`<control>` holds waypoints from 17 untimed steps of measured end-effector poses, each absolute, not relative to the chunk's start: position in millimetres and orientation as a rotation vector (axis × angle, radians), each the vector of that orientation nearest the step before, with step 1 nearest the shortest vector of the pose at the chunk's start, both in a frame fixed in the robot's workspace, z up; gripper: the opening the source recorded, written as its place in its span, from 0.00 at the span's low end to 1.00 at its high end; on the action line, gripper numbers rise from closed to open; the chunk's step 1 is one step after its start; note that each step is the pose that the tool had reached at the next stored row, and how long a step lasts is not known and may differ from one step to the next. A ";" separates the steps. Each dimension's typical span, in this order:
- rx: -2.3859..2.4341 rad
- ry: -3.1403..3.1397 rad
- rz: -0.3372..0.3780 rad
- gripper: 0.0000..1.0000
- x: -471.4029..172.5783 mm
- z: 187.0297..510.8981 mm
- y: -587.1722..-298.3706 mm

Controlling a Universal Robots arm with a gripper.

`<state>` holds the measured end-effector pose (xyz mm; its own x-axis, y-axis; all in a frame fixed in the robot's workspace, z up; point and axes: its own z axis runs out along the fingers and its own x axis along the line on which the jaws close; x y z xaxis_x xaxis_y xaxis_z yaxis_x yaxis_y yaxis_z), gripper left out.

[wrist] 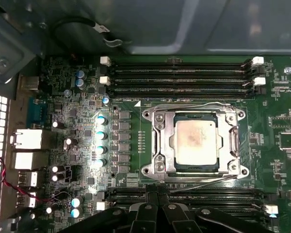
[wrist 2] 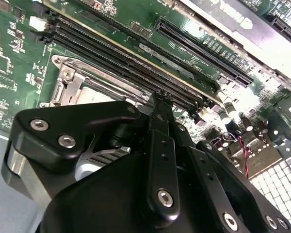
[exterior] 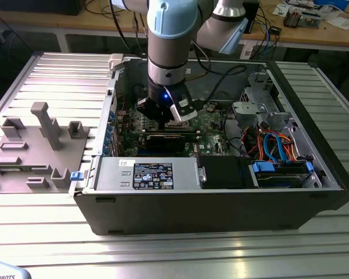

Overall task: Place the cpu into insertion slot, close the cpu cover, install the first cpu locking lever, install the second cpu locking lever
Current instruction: 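Install the second cpu locking lever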

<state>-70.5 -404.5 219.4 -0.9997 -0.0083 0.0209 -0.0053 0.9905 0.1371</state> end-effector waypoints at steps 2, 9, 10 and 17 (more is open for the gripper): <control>0.025 -3.112 -0.217 0.11 -70.5 216.9 -404.4; 0.080 -3.106 -0.248 0.11 -72.7 211.0 -403.8; 0.088 -3.106 -0.252 0.11 -73.4 209.6 -403.1; 0.139 -3.100 -0.266 0.11 -75.2 203.5 -398.3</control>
